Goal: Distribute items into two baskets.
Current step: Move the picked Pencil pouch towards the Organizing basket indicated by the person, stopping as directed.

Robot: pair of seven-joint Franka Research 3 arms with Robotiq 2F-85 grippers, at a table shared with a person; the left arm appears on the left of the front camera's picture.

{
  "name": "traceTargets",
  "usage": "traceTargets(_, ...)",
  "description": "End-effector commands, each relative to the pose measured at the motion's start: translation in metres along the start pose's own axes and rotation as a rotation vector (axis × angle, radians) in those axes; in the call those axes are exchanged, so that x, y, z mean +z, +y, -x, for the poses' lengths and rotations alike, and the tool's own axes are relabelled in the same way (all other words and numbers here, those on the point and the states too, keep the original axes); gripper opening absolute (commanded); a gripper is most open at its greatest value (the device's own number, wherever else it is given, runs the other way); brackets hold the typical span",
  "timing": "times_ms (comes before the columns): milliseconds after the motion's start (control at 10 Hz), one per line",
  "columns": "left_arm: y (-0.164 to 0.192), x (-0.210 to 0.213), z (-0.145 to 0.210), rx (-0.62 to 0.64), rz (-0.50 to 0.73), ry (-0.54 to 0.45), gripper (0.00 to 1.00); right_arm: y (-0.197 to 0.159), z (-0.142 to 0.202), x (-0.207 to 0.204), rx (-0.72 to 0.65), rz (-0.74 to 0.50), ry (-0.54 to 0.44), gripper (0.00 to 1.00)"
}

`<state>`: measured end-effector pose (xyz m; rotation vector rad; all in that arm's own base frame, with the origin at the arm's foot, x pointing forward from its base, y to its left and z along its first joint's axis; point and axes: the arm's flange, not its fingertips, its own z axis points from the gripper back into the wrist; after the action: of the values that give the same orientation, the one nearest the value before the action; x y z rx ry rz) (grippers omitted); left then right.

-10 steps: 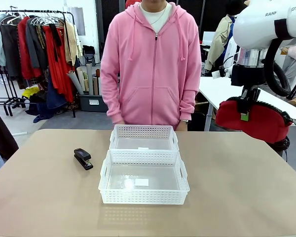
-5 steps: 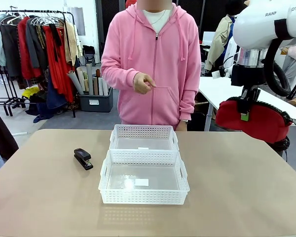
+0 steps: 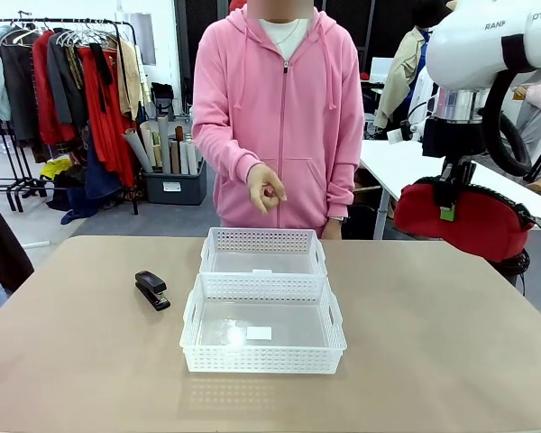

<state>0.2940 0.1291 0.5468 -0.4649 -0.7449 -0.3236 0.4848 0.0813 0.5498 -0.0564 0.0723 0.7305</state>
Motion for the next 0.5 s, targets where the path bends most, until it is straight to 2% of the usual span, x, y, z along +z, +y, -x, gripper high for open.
traceTargets(0,0.0001,0.0,0.0001,-0.002,0.001,-0.003,1.0,0.0005,0.0008,0.0027,0.004,0.002,0.0,0.0)
traceTargets(400,0.0001,0.0,0.0001,-0.002,0.001,-0.003,1.0,0.0005,0.0008,0.0027,0.004,0.002,0.0,0.0)
